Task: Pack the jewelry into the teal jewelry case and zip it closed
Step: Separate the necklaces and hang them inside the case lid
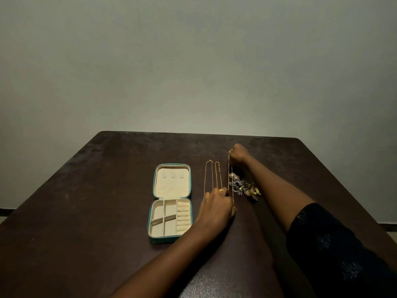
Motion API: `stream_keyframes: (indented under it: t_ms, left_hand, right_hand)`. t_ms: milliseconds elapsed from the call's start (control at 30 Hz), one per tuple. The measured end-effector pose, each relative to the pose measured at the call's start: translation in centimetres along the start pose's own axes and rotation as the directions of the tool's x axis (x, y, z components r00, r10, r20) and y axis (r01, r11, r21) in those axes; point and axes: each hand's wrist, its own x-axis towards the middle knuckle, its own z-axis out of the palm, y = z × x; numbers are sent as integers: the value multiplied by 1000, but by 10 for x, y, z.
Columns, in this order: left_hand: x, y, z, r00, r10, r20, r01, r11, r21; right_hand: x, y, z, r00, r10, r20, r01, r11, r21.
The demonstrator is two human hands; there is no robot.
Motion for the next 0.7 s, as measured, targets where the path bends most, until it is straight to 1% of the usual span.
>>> stream_keyframes:
  t_ms: [67,133,200,267,333,400,433,467,500,533,600,667,700]
  left_hand:
    - [1,1,-2,999,-33,-23,32,998,-52]
    - [1,1,-5,997,-78,-30,74,990,-117]
    - [0,-1,-7,993,-114,-27,107,978,-179]
    - [-1,-6,-10,989,-140,-42,128,967,-221]
    - [0,-14,-15,983,-172,-60,158,969,-191]
    - [0,-22,-22,969,-234,-78,220,964,-150]
    - [0,-27,-26,956,-280,-89,266,954,-141]
    - [-1,-31,-30,937,-332,-104,317,938,-136]
    - [-2,-35,-34,916,-384,-119,368,920,-133]
    - [-4,-40,-39,891,-433,-137,415,899,-141]
    - [-6,-50,-48,857,-497,-137,466,861,-206]
    - [-3,-59,-55,850,-519,-96,469,826,-315]
    - [-1,-64,-59,838,-541,-67,469,778,-418]
  right_hand:
    - [2,0,-6,997,51,58,-64,970,235]
    - [3,-1,-13,983,129,128,-174,871,459]
    - [1,-3,-21,969,158,189,-239,796,556]
    - [-1,-8,-31,963,150,224,-262,716,647]
    - [-4,-14,-44,960,140,242,-278,584,763]
    - [-8,-19,-57,950,112,291,-311,424,851]
    - [-11,-21,-64,943,90,319,-329,365,871]
    - [-14,-23,-71,937,69,344,-346,334,877]
    - [-17,-25,-77,931,48,362,-356,332,873]
    - [-21,-27,-83,925,33,379,-365,354,861]
    - [-31,-29,-93,909,22,416,-385,425,819]
    - [-40,-30,-100,886,-2,463,-406,478,779]
    - [-45,-30,-103,877,-26,480,-407,491,770]
